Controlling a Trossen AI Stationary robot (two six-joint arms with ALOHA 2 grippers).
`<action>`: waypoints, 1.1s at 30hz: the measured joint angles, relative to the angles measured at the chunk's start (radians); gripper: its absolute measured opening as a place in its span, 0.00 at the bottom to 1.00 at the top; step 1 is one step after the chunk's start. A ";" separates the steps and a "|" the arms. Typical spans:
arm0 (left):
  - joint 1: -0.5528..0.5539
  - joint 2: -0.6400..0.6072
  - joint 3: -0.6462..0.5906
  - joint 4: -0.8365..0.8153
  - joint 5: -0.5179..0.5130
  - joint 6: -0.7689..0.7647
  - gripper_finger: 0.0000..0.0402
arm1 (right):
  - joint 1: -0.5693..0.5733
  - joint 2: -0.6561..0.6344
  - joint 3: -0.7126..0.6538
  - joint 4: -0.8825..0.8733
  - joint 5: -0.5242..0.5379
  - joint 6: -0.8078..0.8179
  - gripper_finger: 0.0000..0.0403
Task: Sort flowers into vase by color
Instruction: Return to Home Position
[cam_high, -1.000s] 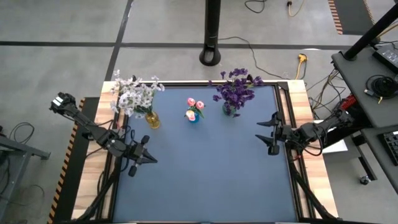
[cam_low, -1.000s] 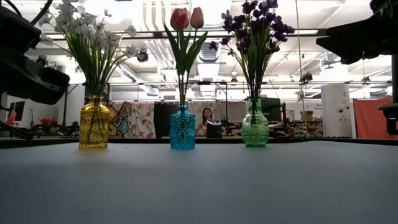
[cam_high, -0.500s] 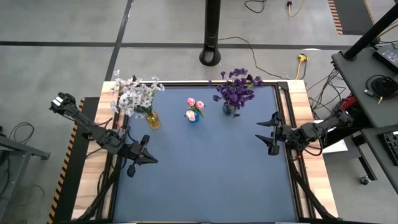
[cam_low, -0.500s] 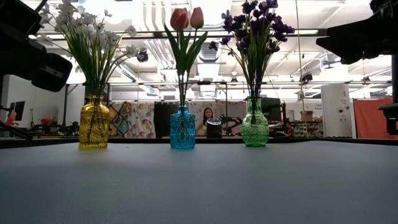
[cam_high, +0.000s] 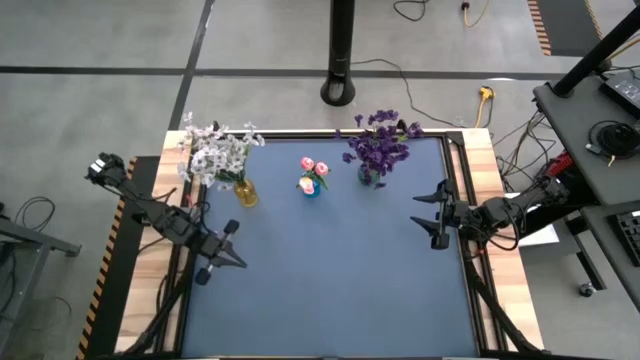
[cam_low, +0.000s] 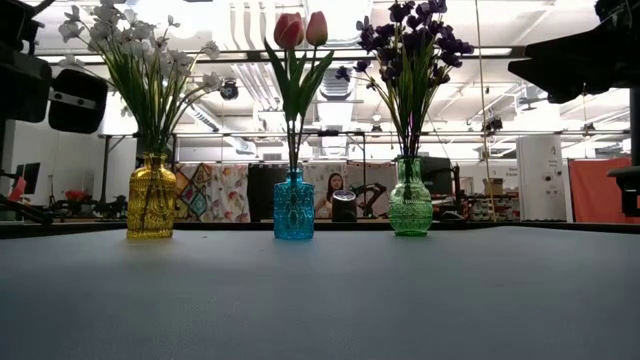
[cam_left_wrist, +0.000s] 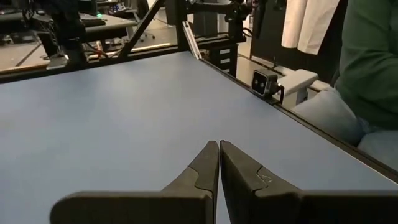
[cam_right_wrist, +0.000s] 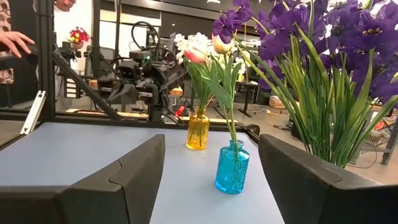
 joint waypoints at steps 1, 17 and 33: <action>0.000 -0.019 0.000 -0.019 0.000 0.007 0.00 | 0.000 0.000 0.000 0.000 0.000 0.000 0.63; 0.163 -0.162 0.000 -0.102 0.093 0.096 0.00 | 0.000 0.000 0.000 0.000 0.000 0.000 0.63; 0.259 -0.160 0.000 -0.119 0.177 0.172 0.00 | -0.001 0.000 0.000 0.000 0.000 0.000 0.63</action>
